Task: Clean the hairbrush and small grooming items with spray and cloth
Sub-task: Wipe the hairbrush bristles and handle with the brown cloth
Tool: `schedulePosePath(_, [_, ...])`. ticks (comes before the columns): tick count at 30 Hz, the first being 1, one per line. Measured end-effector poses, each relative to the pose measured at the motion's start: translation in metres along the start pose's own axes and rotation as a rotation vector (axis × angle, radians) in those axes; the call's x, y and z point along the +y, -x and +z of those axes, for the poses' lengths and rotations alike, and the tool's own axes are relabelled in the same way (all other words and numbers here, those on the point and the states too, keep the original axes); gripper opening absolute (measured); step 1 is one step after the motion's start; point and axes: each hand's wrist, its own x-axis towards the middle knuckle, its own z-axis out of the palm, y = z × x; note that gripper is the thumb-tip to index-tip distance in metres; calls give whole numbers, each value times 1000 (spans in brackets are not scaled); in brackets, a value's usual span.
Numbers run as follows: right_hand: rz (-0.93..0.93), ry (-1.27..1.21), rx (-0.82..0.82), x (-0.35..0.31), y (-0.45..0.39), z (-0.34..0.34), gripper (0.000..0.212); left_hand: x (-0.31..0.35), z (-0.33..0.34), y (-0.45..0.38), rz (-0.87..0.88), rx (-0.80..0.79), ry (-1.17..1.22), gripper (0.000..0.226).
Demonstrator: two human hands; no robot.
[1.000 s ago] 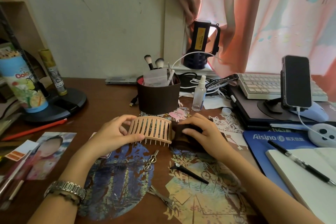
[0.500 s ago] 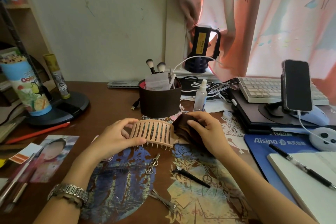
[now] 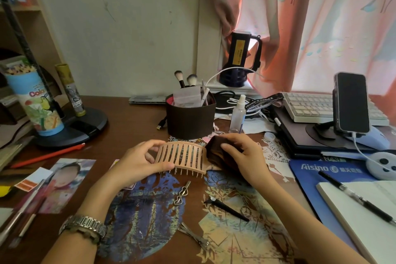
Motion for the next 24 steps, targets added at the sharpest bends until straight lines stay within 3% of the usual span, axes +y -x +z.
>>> schedulePosePath(4, [-40, 135, -251, 4, 4, -10, 26, 0, 0, -1, -5, 7, 9, 65])
schedulePosePath(8, [-111, 312, -377, 9, 7, -11, 32, 0, 0, 0, 8, 6, 18, 60])
schedulePosePath(14, [-257, 487, -389, 8, 8, -13, 39, 0, 0, 0, -2, 3, -8, 63])
schedulePosePath(24, [-199, 516, -360, 22, 17, -31, 41, 0, 0, 1, 3, 10, 16, 68])
